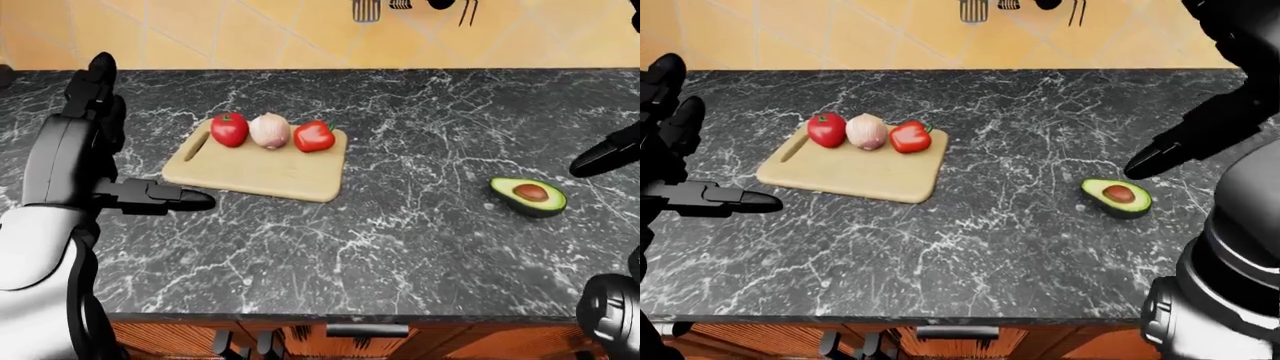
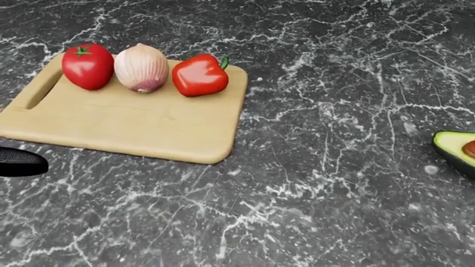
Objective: Place the avocado, onion, tomato and bell pepper on the cutting board.
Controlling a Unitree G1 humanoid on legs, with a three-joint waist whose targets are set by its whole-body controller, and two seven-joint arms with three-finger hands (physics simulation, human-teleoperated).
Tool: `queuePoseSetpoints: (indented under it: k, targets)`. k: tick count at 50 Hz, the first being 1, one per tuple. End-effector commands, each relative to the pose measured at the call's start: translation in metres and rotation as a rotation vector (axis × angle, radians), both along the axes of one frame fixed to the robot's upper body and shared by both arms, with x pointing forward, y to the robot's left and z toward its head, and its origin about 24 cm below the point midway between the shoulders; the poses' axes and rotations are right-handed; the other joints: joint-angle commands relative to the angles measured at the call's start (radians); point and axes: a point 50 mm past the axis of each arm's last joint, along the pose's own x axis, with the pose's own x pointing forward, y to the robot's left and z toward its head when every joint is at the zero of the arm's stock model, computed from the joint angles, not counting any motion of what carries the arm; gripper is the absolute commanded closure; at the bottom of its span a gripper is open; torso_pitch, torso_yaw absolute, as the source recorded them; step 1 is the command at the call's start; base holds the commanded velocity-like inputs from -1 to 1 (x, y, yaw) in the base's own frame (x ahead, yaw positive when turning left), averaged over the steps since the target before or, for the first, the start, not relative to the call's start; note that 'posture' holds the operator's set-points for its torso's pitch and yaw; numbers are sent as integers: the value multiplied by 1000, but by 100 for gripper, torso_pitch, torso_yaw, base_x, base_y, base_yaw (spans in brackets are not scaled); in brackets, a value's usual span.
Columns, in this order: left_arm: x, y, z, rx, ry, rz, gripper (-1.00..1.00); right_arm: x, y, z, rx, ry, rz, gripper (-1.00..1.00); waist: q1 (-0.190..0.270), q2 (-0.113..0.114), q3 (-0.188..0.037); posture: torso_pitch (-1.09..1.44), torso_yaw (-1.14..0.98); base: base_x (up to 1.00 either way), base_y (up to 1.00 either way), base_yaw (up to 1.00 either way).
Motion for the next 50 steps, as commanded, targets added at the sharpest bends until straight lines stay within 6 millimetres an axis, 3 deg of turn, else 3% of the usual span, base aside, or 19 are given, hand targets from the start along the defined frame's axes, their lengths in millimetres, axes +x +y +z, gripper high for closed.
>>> queuePoseSetpoints:
  k: [1,7,13,29,48,50]
  targets:
    - [-5,-1,13,34,-77,6,-100,-15,-7,7,-13,-61,-30,-100,-1,-4,-27,0,13,0,0,0]
    - [-6,-1,13,33,-77,6,-100,-33,-21,-4,-11,-39,-74,-100,-2,-9,-28,0,13,0,0,0]
    - [-7,-1,12,35,-76,7,-100,-37,-24,-10,-13,-25,-90,-100,-5,-15,-27,0,13,0,0,0]
    - [-5,-2,15,42,-76,9,-100,-37,-44,-89,77,49,-164,-100,-8,-22,-35,0,13,0,0,0]
    - [-9,0,13,44,-71,12,-100,-32,-70,-120,204,-37,-291,-100,-10,-24,-44,0,13,0,0,0]
    - [-9,0,12,44,-70,14,-100,-46,-80,-116,233,-49,-290,-100,-10,-25,-45,0,13,0,0,0]
